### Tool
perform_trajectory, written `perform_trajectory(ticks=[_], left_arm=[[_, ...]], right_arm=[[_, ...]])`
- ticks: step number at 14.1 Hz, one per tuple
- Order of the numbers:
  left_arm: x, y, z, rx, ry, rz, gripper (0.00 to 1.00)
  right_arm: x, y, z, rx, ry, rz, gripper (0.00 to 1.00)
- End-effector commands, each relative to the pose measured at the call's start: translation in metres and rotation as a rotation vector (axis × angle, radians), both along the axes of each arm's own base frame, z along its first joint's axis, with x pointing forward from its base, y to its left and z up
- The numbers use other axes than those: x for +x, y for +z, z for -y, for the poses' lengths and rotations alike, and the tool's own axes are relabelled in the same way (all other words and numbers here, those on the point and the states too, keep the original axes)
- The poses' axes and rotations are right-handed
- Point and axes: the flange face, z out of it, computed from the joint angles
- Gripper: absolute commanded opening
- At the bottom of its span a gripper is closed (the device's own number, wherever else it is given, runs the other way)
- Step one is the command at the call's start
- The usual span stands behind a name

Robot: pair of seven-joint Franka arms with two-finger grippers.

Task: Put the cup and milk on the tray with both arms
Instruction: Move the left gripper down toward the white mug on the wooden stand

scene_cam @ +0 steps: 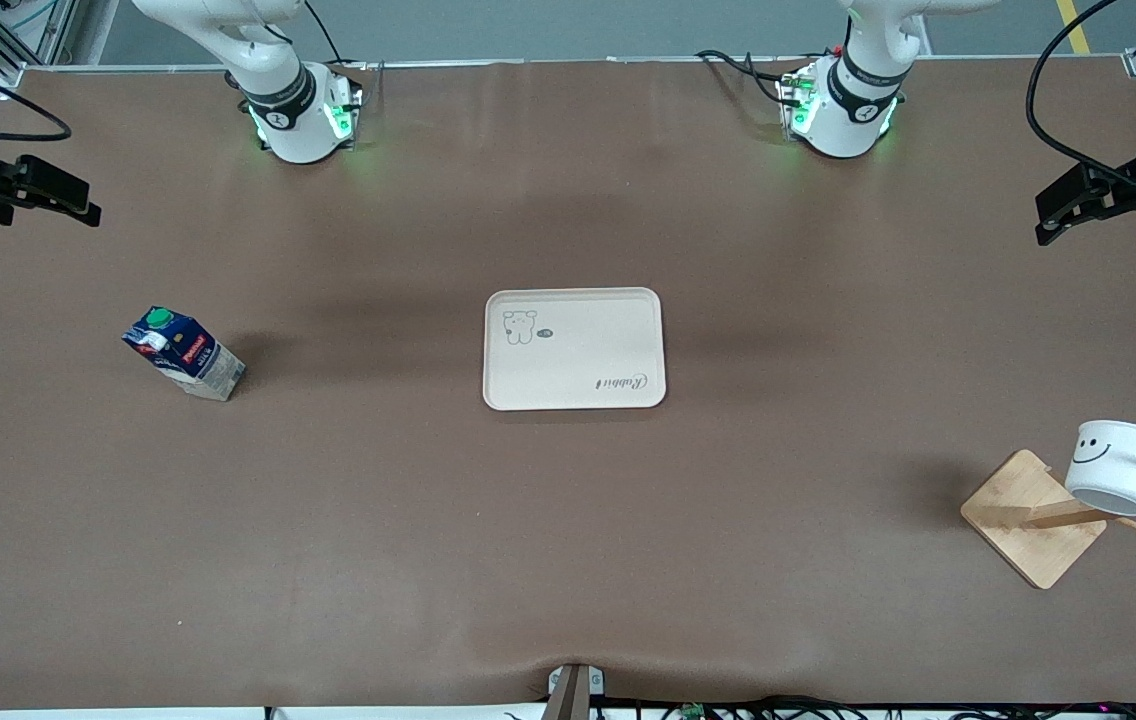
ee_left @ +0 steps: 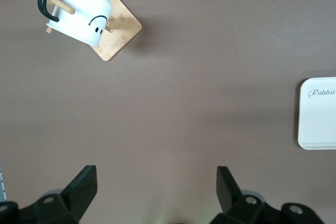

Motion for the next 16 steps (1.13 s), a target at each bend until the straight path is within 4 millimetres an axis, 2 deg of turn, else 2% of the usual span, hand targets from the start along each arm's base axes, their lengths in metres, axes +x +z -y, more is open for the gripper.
perform_trajectory(ticks=[1,6,8,10,11,12,15,16], left_arm=[[-0.006,0.005,-0.003,-0.012,-0.005,-0.005,1.0],[0.0,0.009,-0.015,0.001,0.016,0.01,1.0],[0.003,0.007,-0.033,0.001,0.046,0.008,1.0],[0.007,-0.001,-0.068,0.0,0.108,0.044,1.0],[0.008,-0.011,-0.095,-0.021,0.156,0.058,1.0],[0.009,-0.022,-0.113,-0.057,0.194,0.085,1.0],[0.003,-0.064,-0.145,-0.083,0.261,0.161,1.0],[0.003,-0.08,-0.147,-0.078,0.264,0.201,1.0]], right_arm=[[-0.002,0.0,-0.001,-0.004,0.001,-0.003,1.0],[-0.002,0.0,0.0,-0.005,0.004,-0.001,1.0],[-0.002,0.001,0.0,-0.005,0.001,-0.001,1.0],[-0.002,0.0,-0.002,-0.006,0.002,-0.004,1.0],[-0.002,-0.002,0.0,-0.006,-0.002,-0.011,1.0],[-0.002,-0.002,0.001,-0.006,-0.004,-0.011,1.0],[-0.003,0.0,-0.001,-0.005,0.002,-0.007,1.0],[-0.002,-0.002,0.002,-0.005,-0.004,-0.01,1.0]])
